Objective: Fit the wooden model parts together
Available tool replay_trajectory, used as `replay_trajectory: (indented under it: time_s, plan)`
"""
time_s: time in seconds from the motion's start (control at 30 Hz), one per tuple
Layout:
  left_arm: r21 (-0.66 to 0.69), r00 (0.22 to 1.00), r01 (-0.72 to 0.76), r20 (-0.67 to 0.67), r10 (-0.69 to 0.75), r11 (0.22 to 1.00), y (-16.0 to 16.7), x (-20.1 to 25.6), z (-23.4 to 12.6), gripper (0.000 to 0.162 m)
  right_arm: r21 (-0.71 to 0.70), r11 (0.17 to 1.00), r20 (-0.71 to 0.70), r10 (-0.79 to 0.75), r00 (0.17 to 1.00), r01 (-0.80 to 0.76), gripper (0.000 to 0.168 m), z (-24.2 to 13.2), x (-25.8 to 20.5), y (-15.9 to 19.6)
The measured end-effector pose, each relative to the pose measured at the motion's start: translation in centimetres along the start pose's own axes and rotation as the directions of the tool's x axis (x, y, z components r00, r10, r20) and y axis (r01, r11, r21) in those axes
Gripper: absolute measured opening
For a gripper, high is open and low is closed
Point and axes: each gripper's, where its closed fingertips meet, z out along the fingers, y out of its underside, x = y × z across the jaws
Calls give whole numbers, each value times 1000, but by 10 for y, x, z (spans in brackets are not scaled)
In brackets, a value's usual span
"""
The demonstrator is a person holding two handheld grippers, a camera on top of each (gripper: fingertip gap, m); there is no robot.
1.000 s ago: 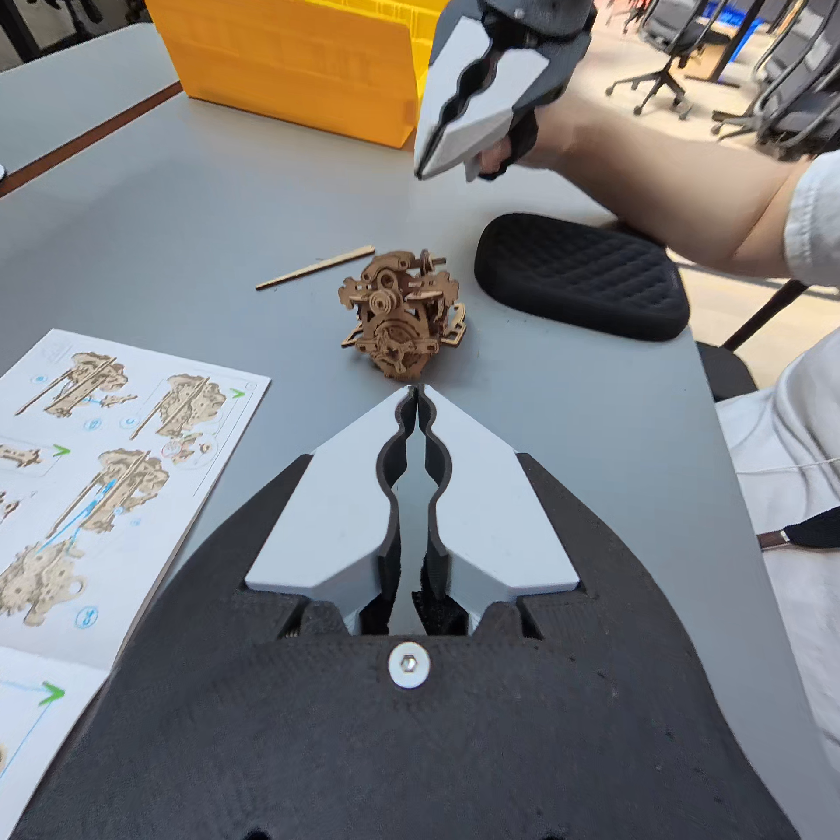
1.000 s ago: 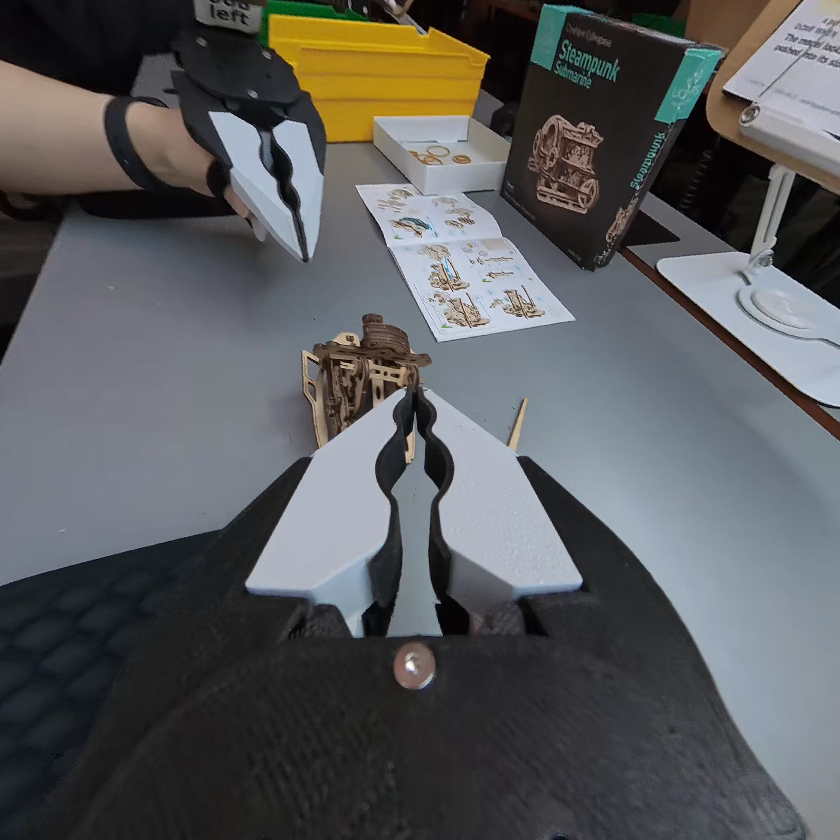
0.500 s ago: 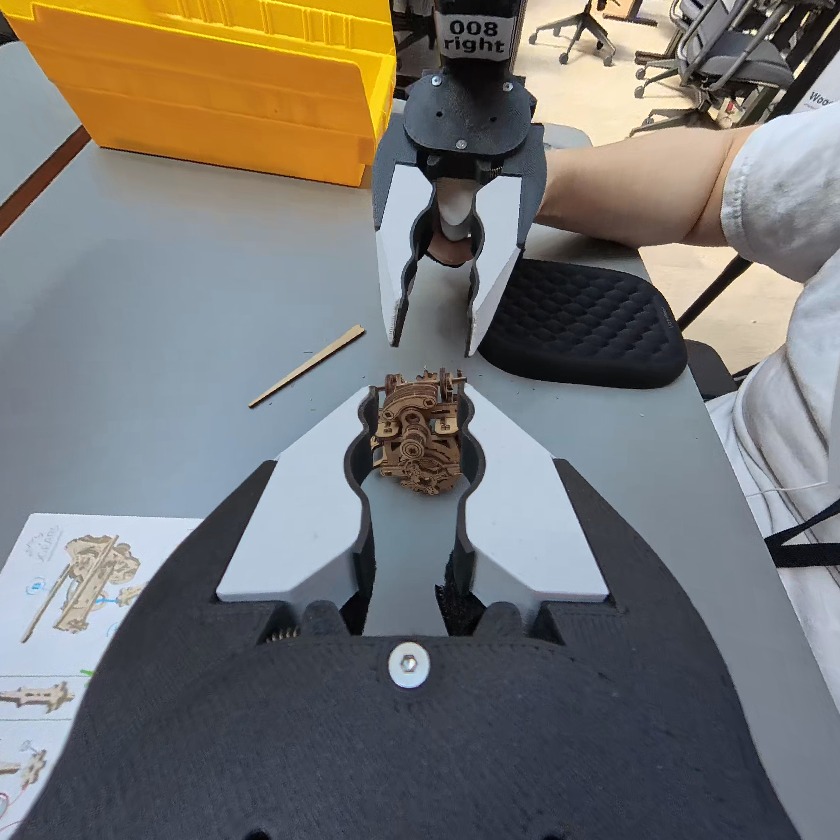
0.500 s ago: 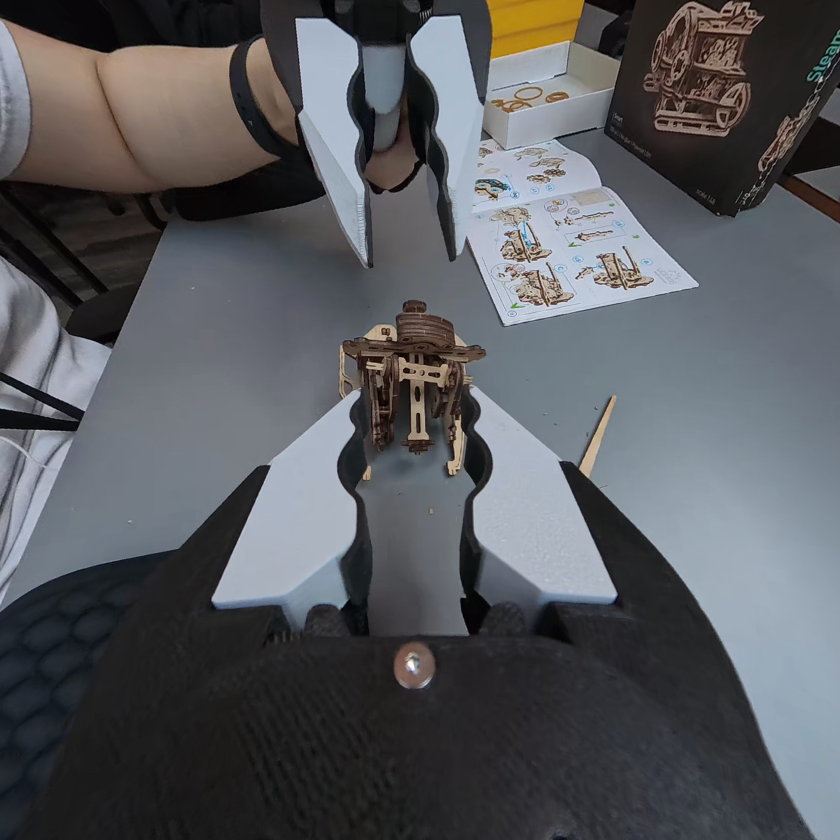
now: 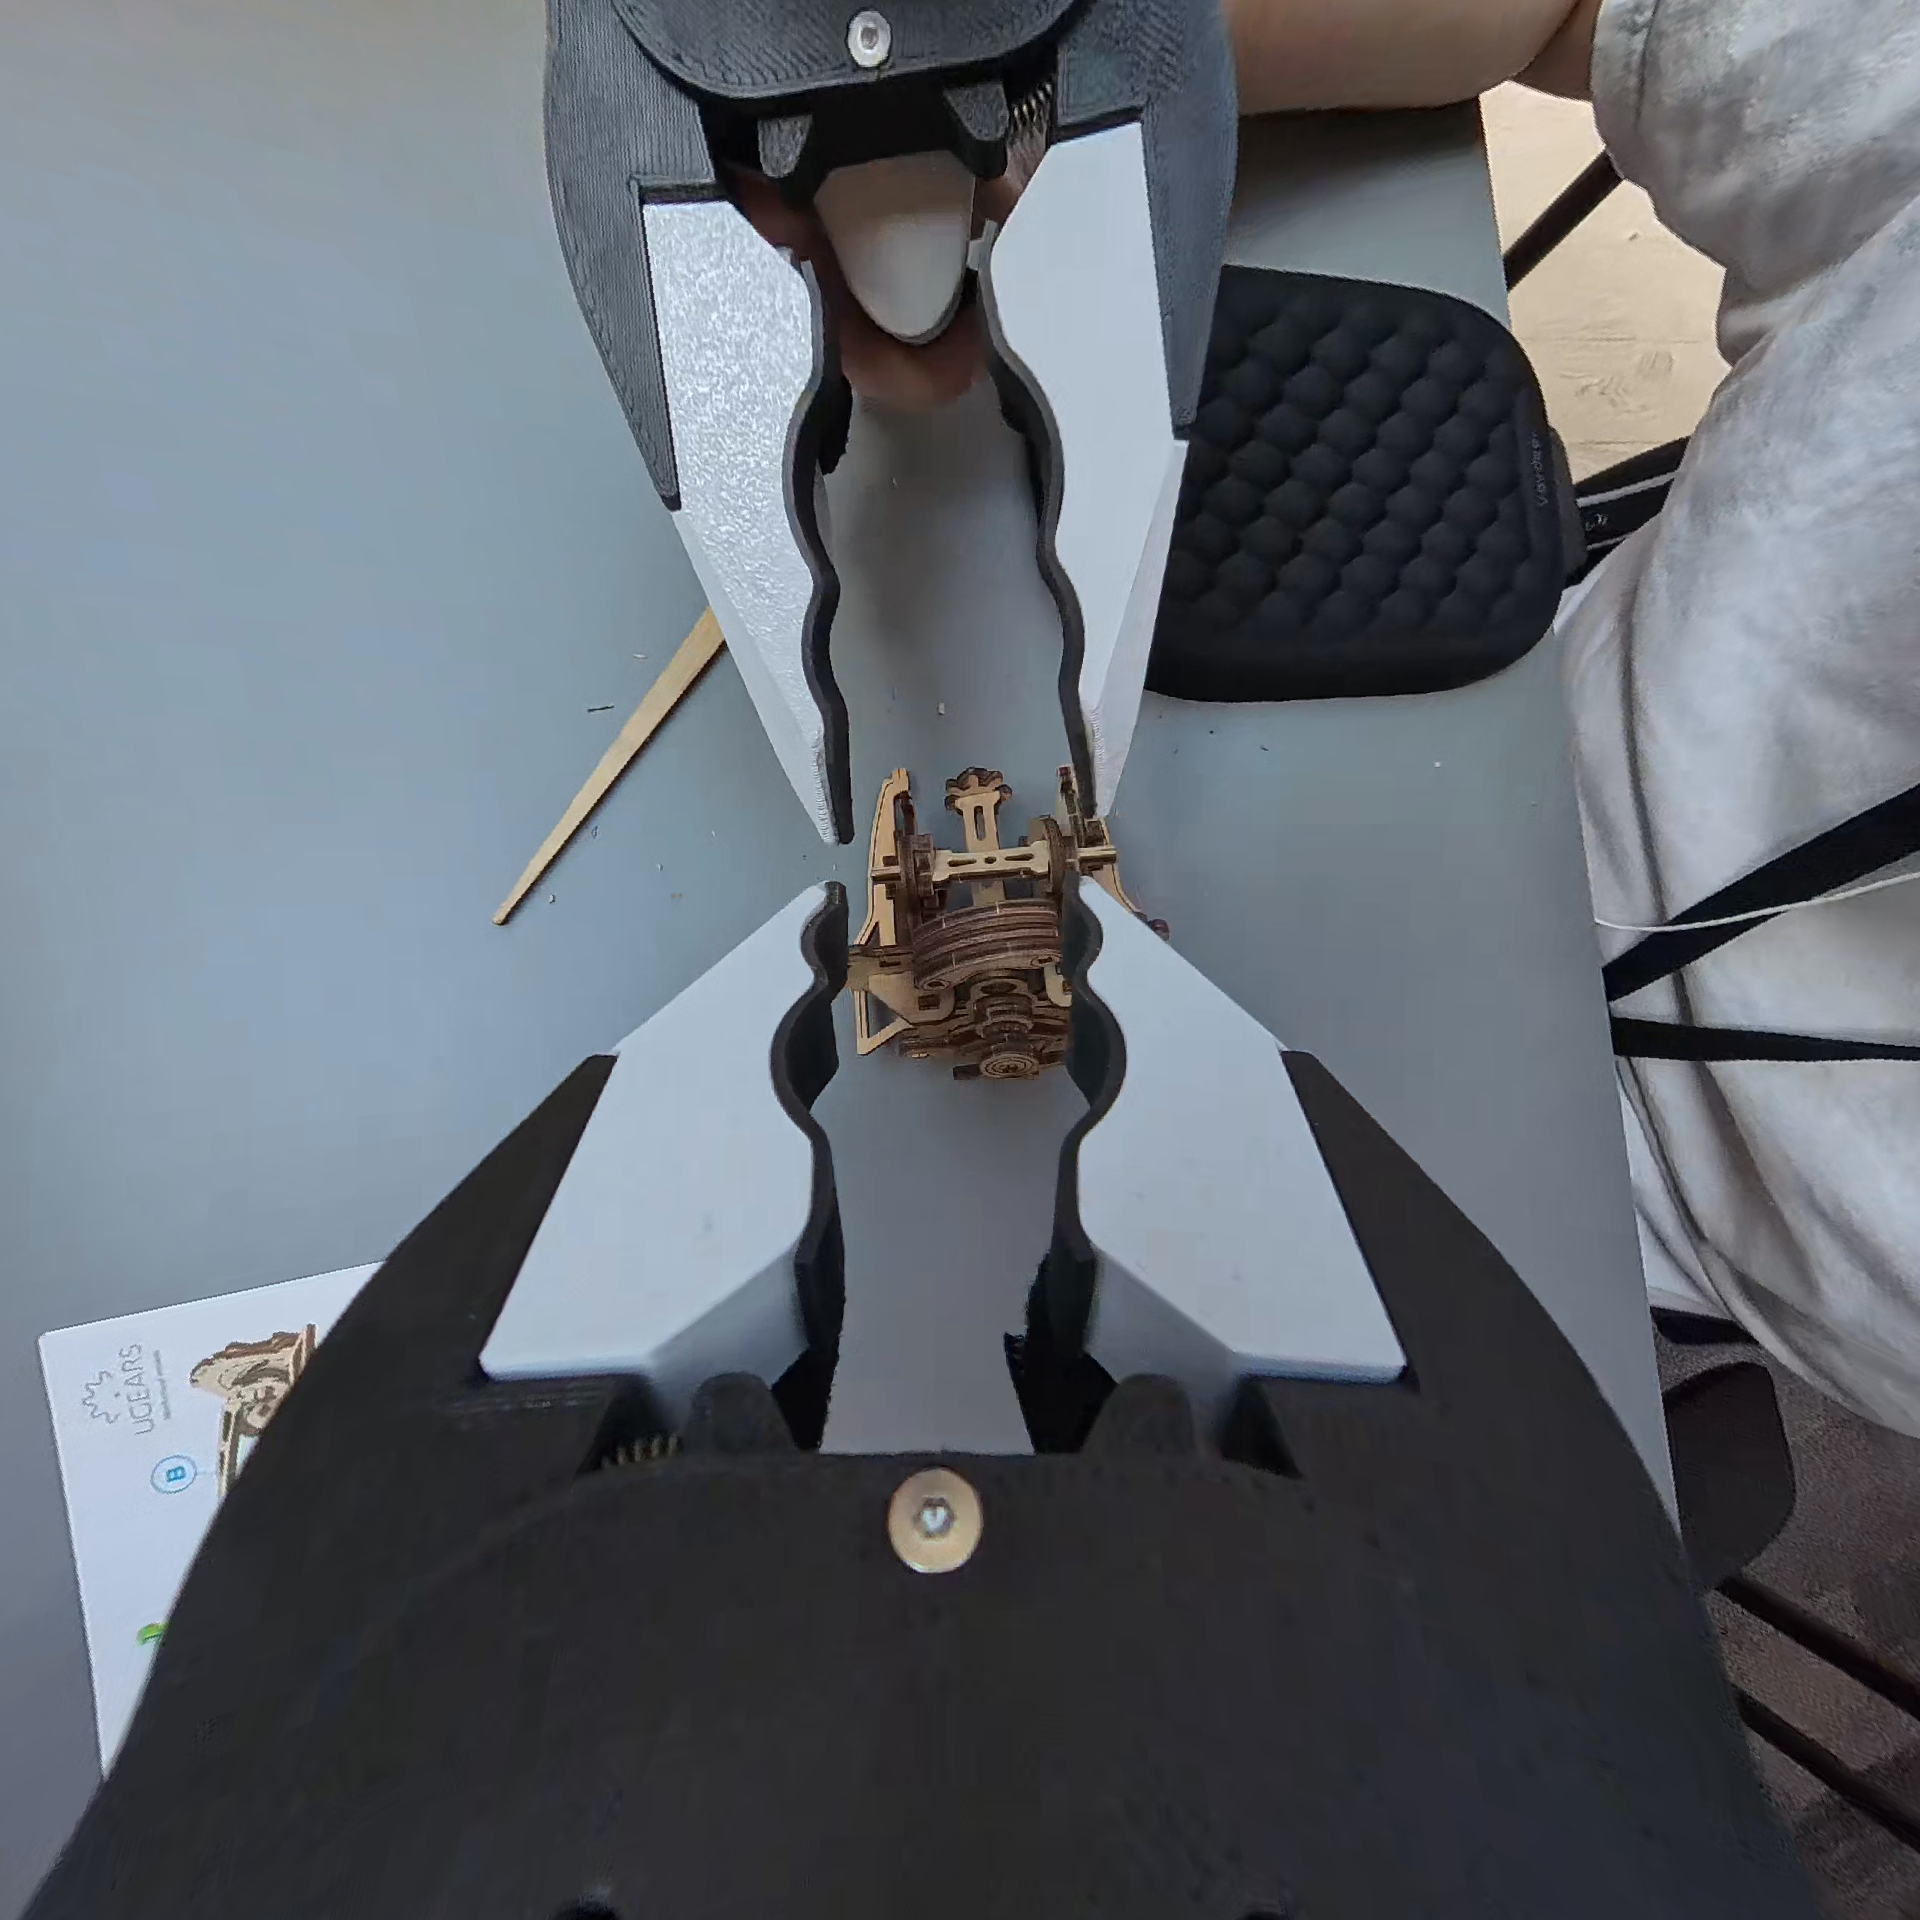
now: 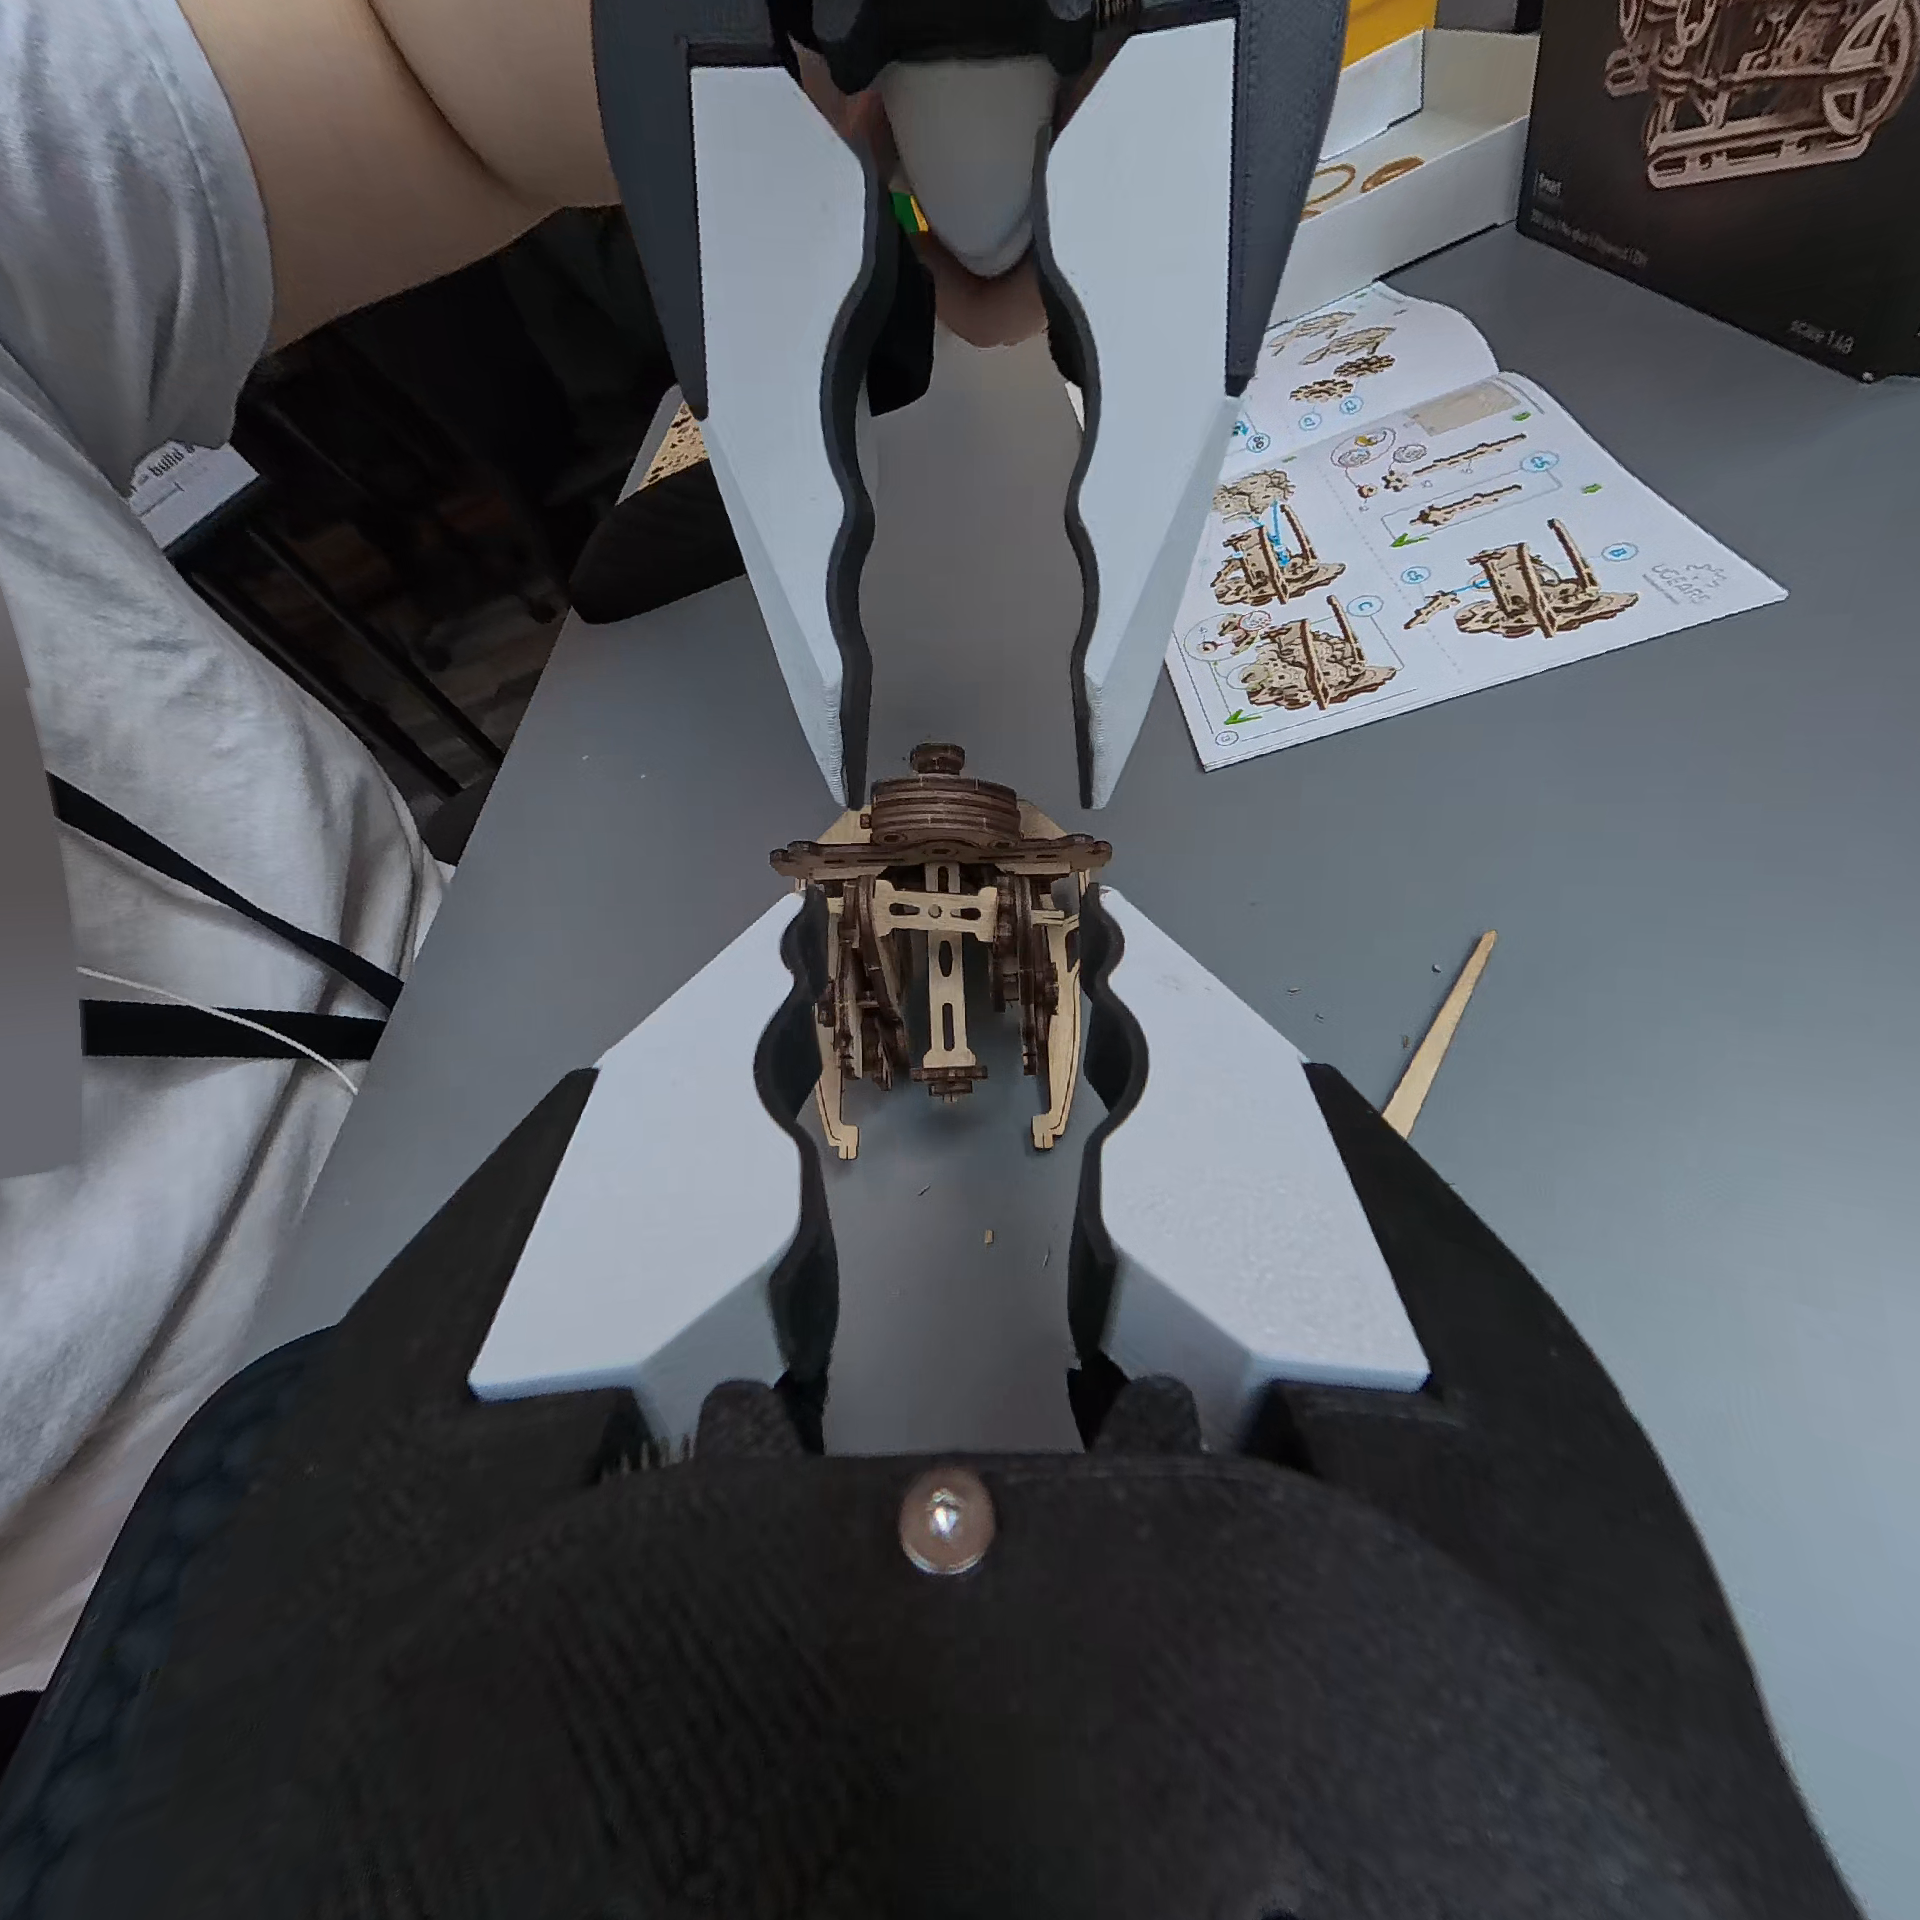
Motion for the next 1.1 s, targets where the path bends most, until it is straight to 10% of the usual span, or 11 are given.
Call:
replay_trajectory:
  time_s: [1.1]
  plan:
    - [-71, 998, -6, -68, 1, 997, 5, 9, 18, 36, -4, 1000, 22, 31, 999, -31, 36, 7, -6, 11]
